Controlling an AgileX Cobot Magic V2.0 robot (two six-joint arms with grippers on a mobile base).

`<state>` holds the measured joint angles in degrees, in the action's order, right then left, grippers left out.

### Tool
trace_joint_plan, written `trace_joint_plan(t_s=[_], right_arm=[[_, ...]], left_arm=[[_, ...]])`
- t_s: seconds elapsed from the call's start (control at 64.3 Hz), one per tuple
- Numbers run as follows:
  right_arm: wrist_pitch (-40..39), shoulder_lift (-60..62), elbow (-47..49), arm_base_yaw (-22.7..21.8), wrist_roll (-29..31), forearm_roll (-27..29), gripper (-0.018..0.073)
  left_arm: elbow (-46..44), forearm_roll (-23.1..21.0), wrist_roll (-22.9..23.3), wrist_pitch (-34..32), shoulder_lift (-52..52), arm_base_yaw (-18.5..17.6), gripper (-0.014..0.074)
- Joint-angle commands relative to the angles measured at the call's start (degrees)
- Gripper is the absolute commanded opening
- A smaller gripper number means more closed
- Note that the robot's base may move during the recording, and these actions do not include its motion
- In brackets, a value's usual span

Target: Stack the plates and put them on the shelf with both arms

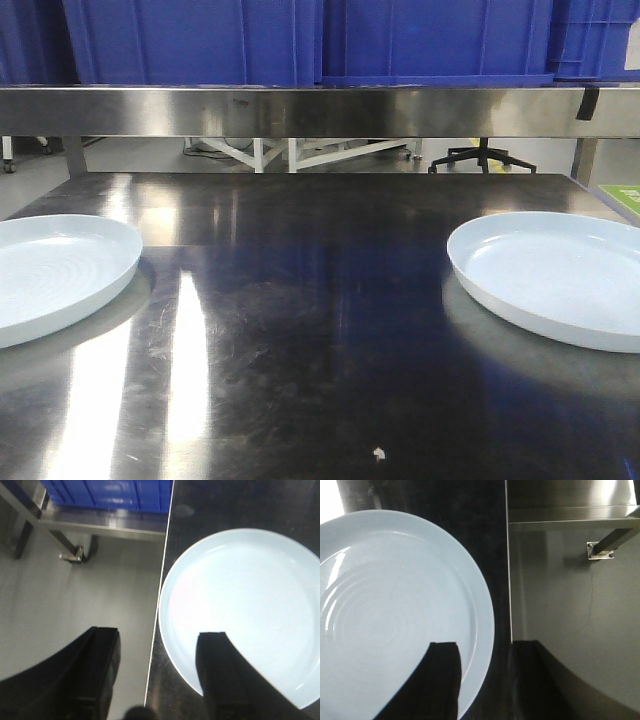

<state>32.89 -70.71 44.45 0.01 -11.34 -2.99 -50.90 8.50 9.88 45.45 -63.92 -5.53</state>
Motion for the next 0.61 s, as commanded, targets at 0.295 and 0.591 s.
trace_joint_plan(t_s=[0.295, 0.591], right_arm=[[-3.2, 1.0, 2.0, -0.1, 0.2, -0.4, 0.0368], [-3.2, 1.0, 2.0, -0.1, 0.2, -0.4, 0.0368]], left_arm=[[-2.2, 0.6, 0.8, -8.0, -9.7, -0.5, 0.0442], [-2.2, 0.6, 0.8, -11.1, -14.3, 0.0, 0.0442]])
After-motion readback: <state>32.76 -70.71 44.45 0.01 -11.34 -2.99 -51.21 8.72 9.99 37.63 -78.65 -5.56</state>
